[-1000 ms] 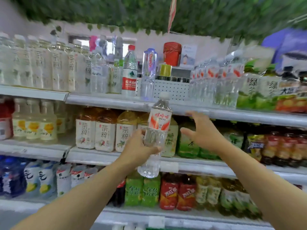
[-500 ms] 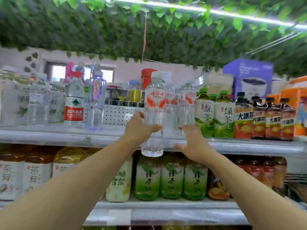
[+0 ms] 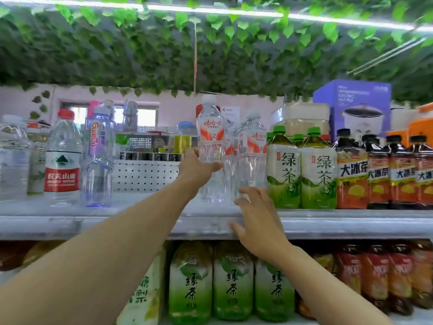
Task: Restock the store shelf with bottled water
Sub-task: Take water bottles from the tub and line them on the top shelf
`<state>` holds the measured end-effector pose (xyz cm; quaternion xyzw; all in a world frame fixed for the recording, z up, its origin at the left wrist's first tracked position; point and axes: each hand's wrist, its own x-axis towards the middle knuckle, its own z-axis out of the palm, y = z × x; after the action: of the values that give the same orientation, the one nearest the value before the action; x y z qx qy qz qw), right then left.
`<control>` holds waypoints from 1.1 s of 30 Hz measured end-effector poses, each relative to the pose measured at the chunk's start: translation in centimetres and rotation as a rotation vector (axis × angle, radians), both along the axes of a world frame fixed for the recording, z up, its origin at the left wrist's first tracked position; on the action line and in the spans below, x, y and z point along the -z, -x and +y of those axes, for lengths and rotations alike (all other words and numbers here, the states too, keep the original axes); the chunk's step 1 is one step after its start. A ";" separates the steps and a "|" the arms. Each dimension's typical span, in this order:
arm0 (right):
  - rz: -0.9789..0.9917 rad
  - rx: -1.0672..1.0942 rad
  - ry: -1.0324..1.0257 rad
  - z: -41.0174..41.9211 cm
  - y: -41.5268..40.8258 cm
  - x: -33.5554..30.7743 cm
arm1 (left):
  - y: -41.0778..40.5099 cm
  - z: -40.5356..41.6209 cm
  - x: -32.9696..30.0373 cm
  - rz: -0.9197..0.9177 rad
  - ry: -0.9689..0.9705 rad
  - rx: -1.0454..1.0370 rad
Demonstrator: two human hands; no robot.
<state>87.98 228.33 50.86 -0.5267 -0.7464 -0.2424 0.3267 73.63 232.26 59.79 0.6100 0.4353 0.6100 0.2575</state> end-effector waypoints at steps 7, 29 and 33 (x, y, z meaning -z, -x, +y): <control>-0.008 0.006 -0.039 0.4 -0.1 -0.1 | -1.2 1.5 1.2 0.036 0.037 0.050; 0.012 0.045 -0.015 -0.1 0.5 0.2 | -0.2 1.8 3.8 0.401 0.091 0.062; 0.011 0.043 -0.015 -0.1 0.5 0.2 | -0.1 1.9 4.0 0.400 0.093 0.049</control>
<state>87.47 228.27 50.65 -0.5416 -0.7312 -0.2522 0.3294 73.78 234.18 55.79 0.7167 0.4905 0.4496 0.2086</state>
